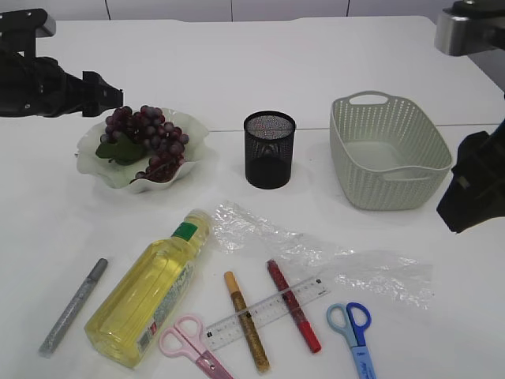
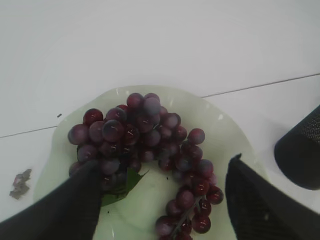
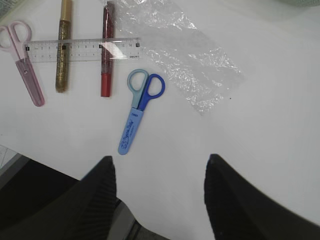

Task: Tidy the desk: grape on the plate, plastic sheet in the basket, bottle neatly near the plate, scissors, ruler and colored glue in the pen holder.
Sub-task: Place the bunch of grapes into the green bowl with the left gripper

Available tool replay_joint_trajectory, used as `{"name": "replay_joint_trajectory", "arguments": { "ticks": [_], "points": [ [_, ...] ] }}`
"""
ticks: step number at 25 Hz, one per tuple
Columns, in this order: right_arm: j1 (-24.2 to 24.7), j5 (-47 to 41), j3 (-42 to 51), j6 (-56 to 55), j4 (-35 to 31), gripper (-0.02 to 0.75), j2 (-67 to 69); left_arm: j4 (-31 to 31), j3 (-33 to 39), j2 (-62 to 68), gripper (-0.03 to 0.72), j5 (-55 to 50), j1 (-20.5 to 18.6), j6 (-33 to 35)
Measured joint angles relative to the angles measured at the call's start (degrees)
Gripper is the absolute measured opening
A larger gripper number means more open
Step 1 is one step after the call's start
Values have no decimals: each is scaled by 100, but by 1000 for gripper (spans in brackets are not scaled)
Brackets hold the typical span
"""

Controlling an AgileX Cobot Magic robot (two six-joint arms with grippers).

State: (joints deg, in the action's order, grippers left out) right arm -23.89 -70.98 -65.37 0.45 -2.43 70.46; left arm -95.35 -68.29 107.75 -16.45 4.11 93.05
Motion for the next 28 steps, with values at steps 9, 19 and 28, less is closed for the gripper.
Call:
{"name": "replay_joint_trajectory", "arguments": {
  "ticks": [9,19,28],
  "points": [
    [0,0,0,0,0,417,0,2462,-13,-293,509,-643,109,-2228],
    [0,0,0,-5,0,417,0,6343,-13,-911,507,-1780,109,-5756],
    [0,0,0,-45,-21,417,0,7746,300,-1786,461,-2630,109,-7728]
  ]
}}
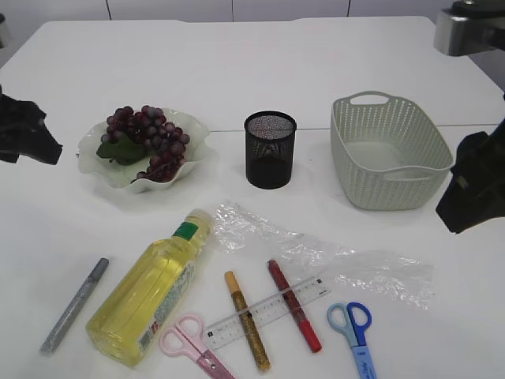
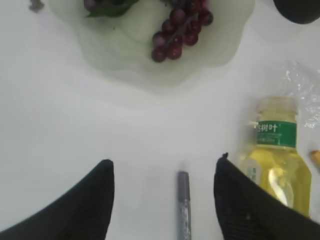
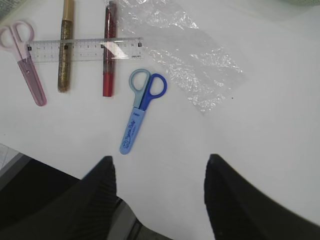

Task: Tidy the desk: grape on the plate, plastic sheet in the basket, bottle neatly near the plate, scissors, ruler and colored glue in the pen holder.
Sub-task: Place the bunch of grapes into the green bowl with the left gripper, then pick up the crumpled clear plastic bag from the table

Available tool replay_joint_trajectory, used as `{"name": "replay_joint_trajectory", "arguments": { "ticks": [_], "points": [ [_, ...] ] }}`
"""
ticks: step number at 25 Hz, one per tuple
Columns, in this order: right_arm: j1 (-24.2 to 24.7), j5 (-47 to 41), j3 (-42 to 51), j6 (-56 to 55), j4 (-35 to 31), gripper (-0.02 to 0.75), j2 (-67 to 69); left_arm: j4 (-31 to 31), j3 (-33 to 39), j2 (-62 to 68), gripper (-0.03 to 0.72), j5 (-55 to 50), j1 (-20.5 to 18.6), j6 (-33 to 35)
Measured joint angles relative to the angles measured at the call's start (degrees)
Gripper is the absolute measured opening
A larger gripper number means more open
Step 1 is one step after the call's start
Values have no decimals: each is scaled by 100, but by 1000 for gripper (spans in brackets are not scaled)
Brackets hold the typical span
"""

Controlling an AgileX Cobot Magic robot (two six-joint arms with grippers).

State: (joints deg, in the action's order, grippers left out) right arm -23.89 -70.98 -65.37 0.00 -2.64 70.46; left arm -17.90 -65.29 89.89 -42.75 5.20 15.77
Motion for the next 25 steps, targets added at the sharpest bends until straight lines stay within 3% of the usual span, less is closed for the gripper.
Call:
{"name": "replay_joint_trajectory", "arguments": {
  "ticks": [12,19,25],
  "points": [
    [-284,359,-12,267,708,417,1627,266,1545,-1190,425,-450,0,-609],
    [-698,1002,-15,396,1230,417,2795,293,1611,-1546,424,-1218,0,-887],
    [-749,1540,-35,405,1462,417,3435,293,1611,-1608,424,-1341,0,-930]
  ]
}}
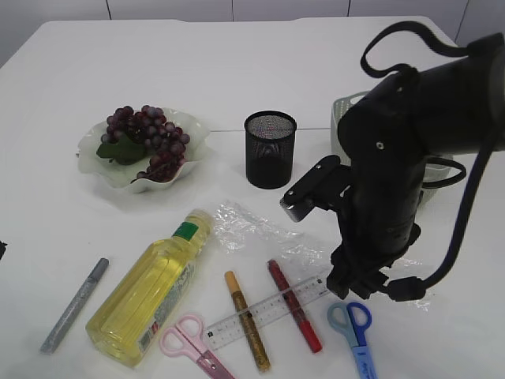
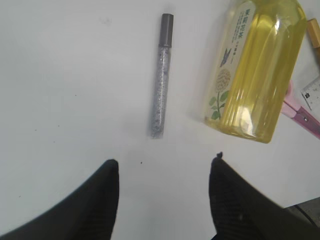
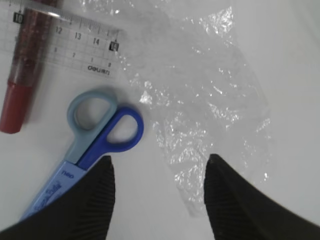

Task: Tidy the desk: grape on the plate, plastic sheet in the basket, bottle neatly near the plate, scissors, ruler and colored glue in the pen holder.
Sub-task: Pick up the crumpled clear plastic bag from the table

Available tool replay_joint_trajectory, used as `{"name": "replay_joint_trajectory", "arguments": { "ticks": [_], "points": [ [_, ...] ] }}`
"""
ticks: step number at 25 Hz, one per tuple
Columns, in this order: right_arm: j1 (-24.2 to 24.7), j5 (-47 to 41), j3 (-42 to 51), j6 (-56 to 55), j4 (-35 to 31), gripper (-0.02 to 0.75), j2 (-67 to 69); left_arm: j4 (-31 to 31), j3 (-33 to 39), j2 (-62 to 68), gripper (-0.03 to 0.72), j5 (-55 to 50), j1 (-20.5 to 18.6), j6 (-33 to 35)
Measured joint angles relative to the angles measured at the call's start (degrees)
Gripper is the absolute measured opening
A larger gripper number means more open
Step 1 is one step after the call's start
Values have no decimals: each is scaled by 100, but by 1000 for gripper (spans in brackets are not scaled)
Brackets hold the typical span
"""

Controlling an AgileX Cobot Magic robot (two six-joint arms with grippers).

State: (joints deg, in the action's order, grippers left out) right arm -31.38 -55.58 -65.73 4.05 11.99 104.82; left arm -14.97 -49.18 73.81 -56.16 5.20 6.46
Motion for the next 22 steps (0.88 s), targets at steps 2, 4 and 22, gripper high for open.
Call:
{"name": "replay_joint_trajectory", "arguments": {
  "ticks": [2,4,22],
  "points": [
    [0,164,0,0,129,417,135,0,0,0,424,-9,0,0],
    [0,299,0,-111,323,417,252,0,0,0,424,-23,0,0],
    [0,520,-23,87,311,535,541,0,0,0,424,-47,0,-3]
  ]
}}
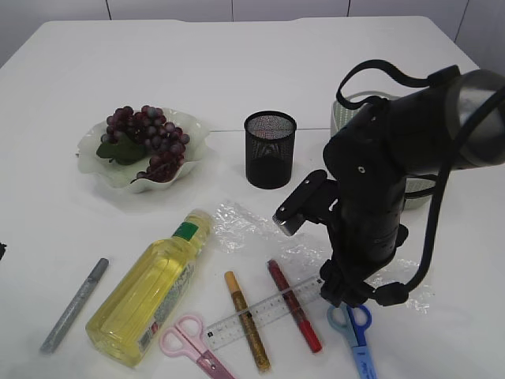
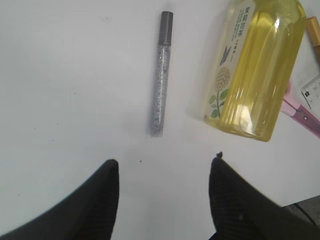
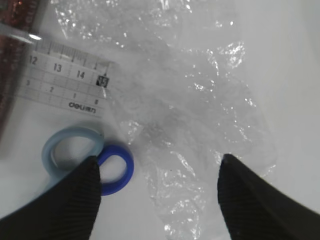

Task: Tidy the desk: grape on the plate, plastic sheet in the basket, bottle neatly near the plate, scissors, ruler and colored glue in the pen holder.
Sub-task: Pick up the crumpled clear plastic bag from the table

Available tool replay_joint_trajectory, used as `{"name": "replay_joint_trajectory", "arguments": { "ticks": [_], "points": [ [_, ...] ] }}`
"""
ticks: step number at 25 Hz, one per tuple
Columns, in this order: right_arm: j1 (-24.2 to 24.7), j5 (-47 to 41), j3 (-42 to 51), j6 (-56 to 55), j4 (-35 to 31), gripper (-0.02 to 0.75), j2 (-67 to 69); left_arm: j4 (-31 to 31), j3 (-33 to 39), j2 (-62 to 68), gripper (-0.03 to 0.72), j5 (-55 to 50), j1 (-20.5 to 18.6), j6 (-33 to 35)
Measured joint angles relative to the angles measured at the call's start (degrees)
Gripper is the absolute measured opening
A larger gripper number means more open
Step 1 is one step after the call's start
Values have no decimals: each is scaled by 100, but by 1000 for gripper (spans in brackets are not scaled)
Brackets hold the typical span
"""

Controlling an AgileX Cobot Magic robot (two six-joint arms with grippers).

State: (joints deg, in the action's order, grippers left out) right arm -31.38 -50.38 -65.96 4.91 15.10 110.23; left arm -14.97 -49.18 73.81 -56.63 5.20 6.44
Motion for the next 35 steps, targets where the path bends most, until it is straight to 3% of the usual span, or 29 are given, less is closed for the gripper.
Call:
{"name": "replay_joint_trajectory", "arguments": {
  "ticks": [5,11,27,32,35],
  "points": [
    [0,12,0,165,-110,555,0,0,0,0,424,21,0,0],
    [0,57,-3,-76,228,535,80,0,0,0,424,28,0,-10],
    [0,240,-3,-268,308,13,79,-12,0,0,424,33,0,-10],
    [0,264,-3,-357,364,-15,79,-12,0,0,424,33,0,-10],
    [0,264,-3,-448,364,18,-34,-12,0,0,424,41,0,-10]
  ]
}}
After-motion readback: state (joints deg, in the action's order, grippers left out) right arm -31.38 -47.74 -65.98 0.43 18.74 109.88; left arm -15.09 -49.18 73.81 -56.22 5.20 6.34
